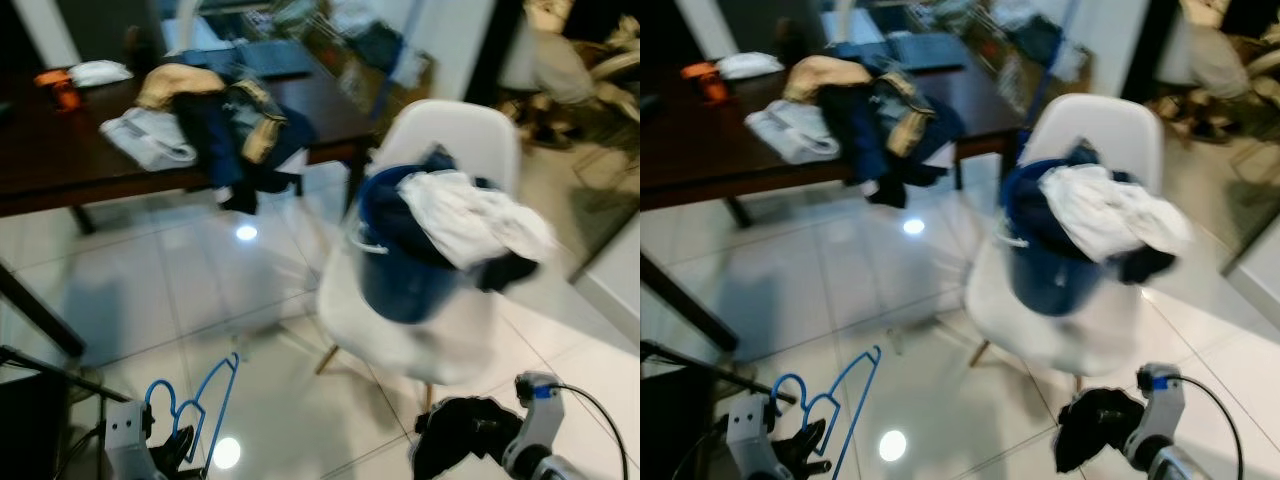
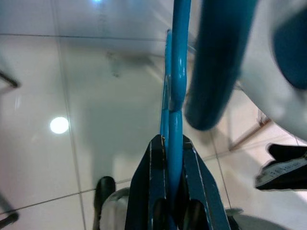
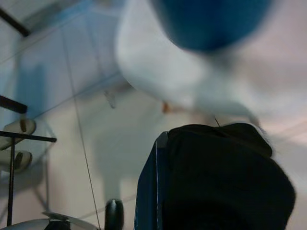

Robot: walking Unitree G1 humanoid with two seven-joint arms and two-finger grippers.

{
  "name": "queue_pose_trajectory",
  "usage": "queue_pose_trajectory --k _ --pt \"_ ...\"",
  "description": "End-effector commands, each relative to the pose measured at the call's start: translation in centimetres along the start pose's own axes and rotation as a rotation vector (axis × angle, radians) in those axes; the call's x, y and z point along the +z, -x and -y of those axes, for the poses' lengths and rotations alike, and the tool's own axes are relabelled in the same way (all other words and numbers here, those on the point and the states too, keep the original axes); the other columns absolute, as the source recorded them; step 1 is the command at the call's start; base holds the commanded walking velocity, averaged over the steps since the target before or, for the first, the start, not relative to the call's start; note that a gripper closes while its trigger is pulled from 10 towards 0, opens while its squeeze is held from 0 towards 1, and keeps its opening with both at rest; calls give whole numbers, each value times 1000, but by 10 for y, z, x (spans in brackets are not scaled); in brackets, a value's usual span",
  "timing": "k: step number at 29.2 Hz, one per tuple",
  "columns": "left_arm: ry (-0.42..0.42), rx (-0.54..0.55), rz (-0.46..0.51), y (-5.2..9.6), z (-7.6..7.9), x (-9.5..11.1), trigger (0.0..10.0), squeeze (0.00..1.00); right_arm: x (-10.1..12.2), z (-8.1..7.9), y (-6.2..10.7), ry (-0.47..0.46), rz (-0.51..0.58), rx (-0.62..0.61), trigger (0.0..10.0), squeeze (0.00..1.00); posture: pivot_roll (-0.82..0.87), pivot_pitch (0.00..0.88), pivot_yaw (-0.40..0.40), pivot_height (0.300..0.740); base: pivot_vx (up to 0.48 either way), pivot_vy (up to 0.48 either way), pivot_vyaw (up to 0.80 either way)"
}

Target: Hang hanger

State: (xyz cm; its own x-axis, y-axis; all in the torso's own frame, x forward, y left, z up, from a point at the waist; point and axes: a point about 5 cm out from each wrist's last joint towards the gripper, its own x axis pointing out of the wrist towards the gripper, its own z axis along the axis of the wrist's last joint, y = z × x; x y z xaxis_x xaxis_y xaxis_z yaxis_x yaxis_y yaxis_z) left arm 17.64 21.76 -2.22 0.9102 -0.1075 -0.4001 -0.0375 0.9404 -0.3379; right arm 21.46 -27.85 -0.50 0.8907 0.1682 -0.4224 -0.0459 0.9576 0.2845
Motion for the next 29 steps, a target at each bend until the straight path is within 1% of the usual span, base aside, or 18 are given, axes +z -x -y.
queue_pose_trajectory --k 1,5,6,9,12,14,15,16,17,18,21,22,23,24,25,27,28,29 --pt "-7 13 -17 3 -5 -4 10000 0 -6 -3 1 5 -16 17 10000 0 10 119 -40 740 349 0 656" --pt "-11 17 -17 4 -5 -5 10000 0 -7 -12 2 39 -15 127 10000 0 16 114 -41 740 351 0 650" --pt "-20 33 -10 4 -6 -5 10000 0 11 -16 3 7 39 222 10000 0 28 109 -37 740 304 0 0" --pt "-49 19 116 2 -6 32 10000 0 111 -37 25 -36 279 617 10000 0 24 108 -35 740 304 0 0" --pt "-64 3 143 3 -4 42 10000 0 127 -43 31 -31 313 689 10000 0 24 108 -36 740 304 0 0" --pt "-143 -61 244 1 11 81 10000 0 185 -64 54 9 476 915 10000 0 29 100 -37 740 322 0 0" --pt "-143 -61 244 1 11 81 10000 0 185 -64 54 9 476 915 10000 0 29 100 -37 740 326 0 0" --pt "-178 -90 302 0 20 101 10000 0 209 -76 64 32 562 1008 10000 0 33 97 -38 740 341 0 0" --pt "-178 -90 302 0 20 101 10000 0 209 -76 64 32 562 1008 10000 0 33 97 -38 740 341 0 0" --pt "-205 -115 361 -1 30 120 10000 0 229 -87 71 49 638 1080 10000 0 34 96 -39 740 345 0 0" --pt "-220 -137 410 -1 39 134 10000 0 240 -94 75 66 689 1119 10000 0 44 90 -46 740 345 0 0" --pt "-249 -168 487 -1 53 157 10000 0 253 -104 75 86 759 1140 10000 0 54 84 -51 740 360 0 0" --pt "-249 -168 487 -1 53 157 10000 0 253 -104 75 86 759 1140 10000 0 54 84 -51 740 360 0 0" --pt "-278 -210 588 3 71 186 10000 0 265 -113 69 125 806 1094 10000 0 62 76 -57 740 371 0 0" --pt "-278 -210 588 3 71 186 10000 0 265 -113 69 125 806 1094 10000 0 62 76 -57 740 371 0 0" --pt "-321 -267 733 14 96 228 10000 0 287 -128 47 171 843 902 10000 0 65 70 -59 740 379 0 0" --pt "-321 -267 733 14 96 228 10000 0 287 -128 47 171 843 902 10000 0 65 70 -59 740 382 0 0" --pt "-333 -286 783 19 104 245 10000 0 294 -138 40 165 849 854 10000 0 65 63 -62 740 386 0 0"
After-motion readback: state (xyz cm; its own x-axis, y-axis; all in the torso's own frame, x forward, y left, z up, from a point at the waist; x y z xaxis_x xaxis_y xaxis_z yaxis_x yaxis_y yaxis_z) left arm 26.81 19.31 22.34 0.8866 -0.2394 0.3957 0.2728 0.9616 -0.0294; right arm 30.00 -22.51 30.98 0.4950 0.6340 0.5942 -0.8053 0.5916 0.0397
